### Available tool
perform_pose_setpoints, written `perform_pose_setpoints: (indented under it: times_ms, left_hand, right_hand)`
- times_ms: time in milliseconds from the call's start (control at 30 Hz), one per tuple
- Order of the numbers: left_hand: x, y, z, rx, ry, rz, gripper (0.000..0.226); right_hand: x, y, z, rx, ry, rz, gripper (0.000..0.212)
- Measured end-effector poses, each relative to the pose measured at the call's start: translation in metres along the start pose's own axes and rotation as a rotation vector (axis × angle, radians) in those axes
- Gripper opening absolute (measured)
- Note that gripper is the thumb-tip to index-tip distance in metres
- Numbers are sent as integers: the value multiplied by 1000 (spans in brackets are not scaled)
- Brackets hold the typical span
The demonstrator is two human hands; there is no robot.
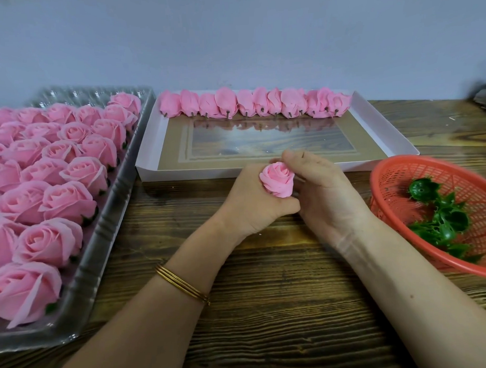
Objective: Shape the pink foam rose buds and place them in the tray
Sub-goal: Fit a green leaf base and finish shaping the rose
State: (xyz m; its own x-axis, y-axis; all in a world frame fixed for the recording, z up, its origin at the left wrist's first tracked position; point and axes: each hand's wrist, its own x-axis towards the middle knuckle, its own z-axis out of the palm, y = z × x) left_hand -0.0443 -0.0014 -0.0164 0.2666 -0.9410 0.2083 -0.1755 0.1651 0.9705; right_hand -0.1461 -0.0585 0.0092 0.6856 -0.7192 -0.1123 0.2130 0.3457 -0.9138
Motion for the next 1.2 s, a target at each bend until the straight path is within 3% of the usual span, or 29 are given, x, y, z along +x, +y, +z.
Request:
perform_pose_setpoints:
  times_ms: [300,567,667,767,1000,1200]
  left_hand:
    - [1,-1,1,17,7,-2,51]
    - [1,-3,0,12,-11,-39,22]
    - [1,-4,0,41,-23,-38,26]
    - [2,-3,0,41,-47,-14,16]
    - [3,-1,-1,16,-78,48,40]
    - [4,-2,-1,110,-1,77,14]
  right_hand:
    - [3,2,-4,5,30,-3,7]
    - [7,1,-8,41,105,-106,15]
    - [7,-1,-10,-128,120,-271,26]
    - [2,4,-3,-281,79,-396,27]
    - [-3,13,3,-508,13,-473,18]
    - [-1,19,1,-689,-1,-490,20]
